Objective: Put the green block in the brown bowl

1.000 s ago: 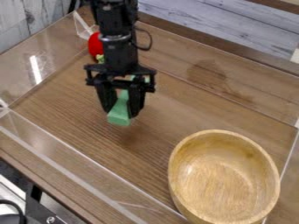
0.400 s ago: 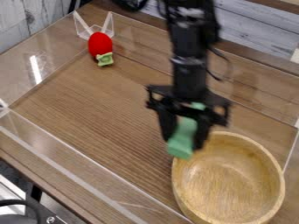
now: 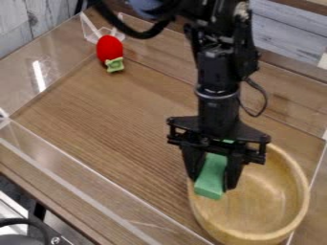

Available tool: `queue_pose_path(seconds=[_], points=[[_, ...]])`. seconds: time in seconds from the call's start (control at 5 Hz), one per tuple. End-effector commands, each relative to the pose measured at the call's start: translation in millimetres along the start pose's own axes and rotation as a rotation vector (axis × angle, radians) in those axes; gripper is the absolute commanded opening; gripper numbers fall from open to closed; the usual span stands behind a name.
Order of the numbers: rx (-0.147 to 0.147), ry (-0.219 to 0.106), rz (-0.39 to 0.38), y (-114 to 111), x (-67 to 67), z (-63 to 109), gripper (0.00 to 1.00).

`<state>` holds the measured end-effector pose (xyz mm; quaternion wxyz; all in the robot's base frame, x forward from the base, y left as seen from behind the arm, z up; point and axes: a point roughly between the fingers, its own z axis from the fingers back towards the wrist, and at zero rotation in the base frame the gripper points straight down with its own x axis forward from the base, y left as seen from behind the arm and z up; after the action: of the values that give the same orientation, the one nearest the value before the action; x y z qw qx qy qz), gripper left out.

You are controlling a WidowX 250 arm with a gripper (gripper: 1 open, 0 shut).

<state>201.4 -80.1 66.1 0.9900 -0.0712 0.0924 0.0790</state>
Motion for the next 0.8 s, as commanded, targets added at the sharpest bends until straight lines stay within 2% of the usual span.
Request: queue_pose_path(seconds=[0.0, 0.2, 0.4, 0.6], points=[[-0.017, -0.058, 0.034, -20, -0.7, 6.5, 0.00], [-0.012, -0.071, 0.043, -44, -2.8, -2.8, 0.00], [0.032, -0.068, -0.091, -51, -10.1, -7.0, 0.00], [0.072, -0.067, -0.163, -53, -15.4, -3.1, 0.00]])
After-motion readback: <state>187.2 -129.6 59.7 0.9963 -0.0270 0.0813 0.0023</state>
